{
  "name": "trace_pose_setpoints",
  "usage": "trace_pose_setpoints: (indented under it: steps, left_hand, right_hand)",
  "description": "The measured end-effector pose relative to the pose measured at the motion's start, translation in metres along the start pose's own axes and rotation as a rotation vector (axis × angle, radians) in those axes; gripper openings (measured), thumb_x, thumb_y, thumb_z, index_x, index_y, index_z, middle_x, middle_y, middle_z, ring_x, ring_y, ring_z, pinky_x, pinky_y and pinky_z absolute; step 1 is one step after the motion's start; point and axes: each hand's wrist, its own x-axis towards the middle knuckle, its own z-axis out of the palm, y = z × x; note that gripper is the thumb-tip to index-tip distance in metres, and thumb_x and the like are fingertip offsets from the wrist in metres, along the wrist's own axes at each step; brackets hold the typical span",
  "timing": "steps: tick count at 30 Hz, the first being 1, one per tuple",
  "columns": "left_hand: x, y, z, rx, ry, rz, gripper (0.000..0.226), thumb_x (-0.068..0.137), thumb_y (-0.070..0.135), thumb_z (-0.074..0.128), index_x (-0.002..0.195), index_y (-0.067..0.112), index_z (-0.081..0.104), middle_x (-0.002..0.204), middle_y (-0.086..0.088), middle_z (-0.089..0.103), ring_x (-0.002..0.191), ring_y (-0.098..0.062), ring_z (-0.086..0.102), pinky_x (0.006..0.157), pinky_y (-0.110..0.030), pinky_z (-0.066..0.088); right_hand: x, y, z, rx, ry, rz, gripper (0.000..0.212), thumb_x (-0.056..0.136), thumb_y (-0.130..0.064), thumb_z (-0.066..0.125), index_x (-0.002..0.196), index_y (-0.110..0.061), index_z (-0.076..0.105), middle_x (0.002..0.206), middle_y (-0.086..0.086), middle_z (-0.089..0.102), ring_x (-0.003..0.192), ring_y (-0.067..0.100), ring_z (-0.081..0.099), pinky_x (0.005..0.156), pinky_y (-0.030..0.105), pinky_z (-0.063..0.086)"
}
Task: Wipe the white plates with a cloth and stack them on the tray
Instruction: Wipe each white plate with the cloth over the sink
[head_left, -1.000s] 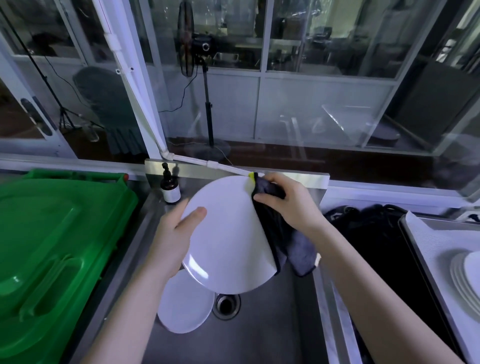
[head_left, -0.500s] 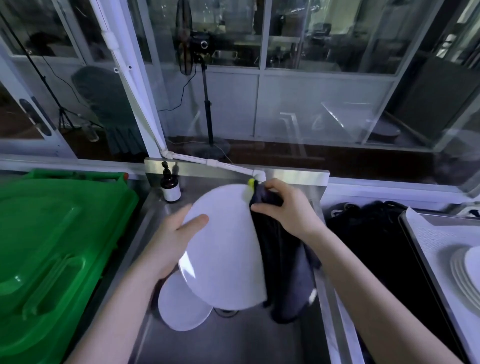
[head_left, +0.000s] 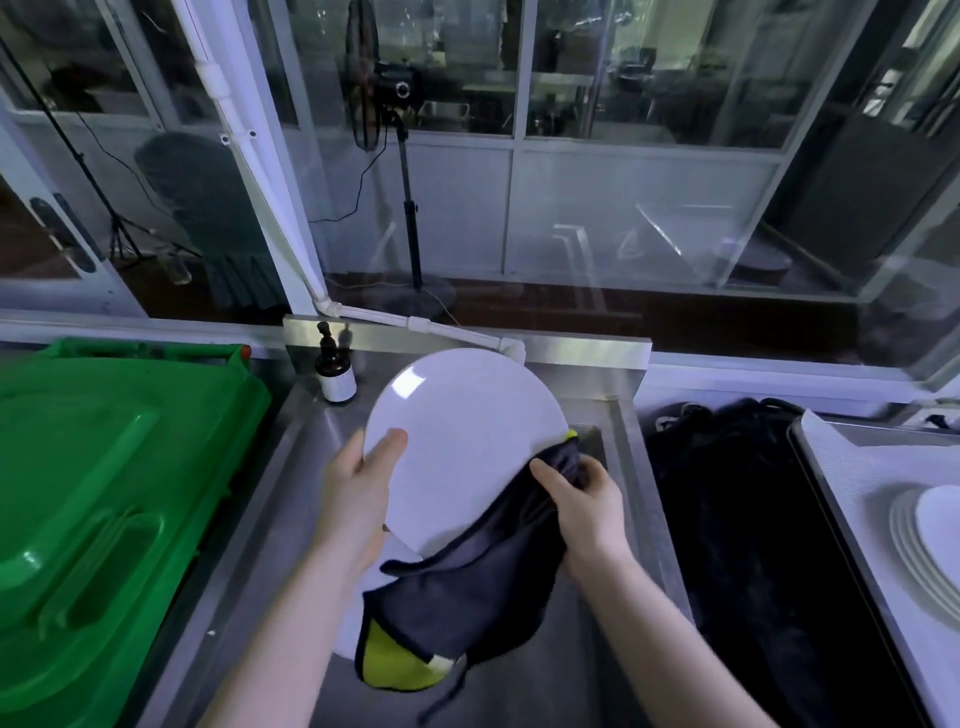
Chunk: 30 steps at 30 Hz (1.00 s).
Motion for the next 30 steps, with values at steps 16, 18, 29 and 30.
trace_pose_setpoints:
  steps: [16, 18, 29, 30]
  left_hand:
    - [-0.004, 0.007, -0.002, 0.065, 0.027, 0.152, 0.029, 0.075, 0.052, 0.067, 0.098, 0.034, 0.071, 0.094, 0.009, 0.074, 0.093, -0.017, 0.067, 0.084, -0.041, 0.052]
    - [-0.012, -0.005, 0.017, -0.028, 0.066, 0.103, 0.029, 0.082, 0.051, 0.068, 0.106, 0.037, 0.065, 0.103, 0.021, 0.071, 0.101, -0.005, 0.066, 0.092, -0.041, 0.054]
    - [0.014, 0.019, -0.009, 0.264, -0.084, 0.351, 0.015, 0.089, 0.043, 0.057, 0.100, 0.036, 0.064, 0.095, 0.012, 0.073, 0.087, -0.006, 0.068, 0.078, -0.034, 0.053]
    - [0.016, 0.022, -0.011, 0.344, -0.145, 0.377, 0.016, 0.087, 0.046, 0.057, 0.096, 0.034, 0.063, 0.090, 0.007, 0.072, 0.079, -0.008, 0.065, 0.075, -0.033, 0.049]
  right_hand:
    - [0.029, -0.039, -0.007, 0.045, -0.140, -0.231, 0.013, 0.084, -0.007, 0.074, 0.091, 0.000, 0.065, 0.095, 0.029, 0.067, 0.082, 0.021, 0.059, 0.080, 0.039, 0.046]
    - [0.016, -0.020, 0.002, 0.229, 0.008, -0.031, 0.013, 0.084, -0.009, 0.074, 0.088, -0.001, 0.065, 0.088, 0.023, 0.070, 0.082, 0.022, 0.061, 0.078, 0.039, 0.048]
    - [0.041, -0.077, -0.003, -0.354, -0.289, -0.407, 0.023, 0.077, -0.016, 0.082, 0.094, -0.009, 0.068, 0.091, 0.001, 0.071, 0.086, 0.013, 0.063, 0.080, 0.030, 0.047]
    - [0.045, -0.090, -0.001, -0.504, -0.376, -0.516, 0.027, 0.075, -0.019, 0.083, 0.097, -0.013, 0.067, 0.090, -0.004, 0.069, 0.085, 0.010, 0.060, 0.079, 0.027, 0.044]
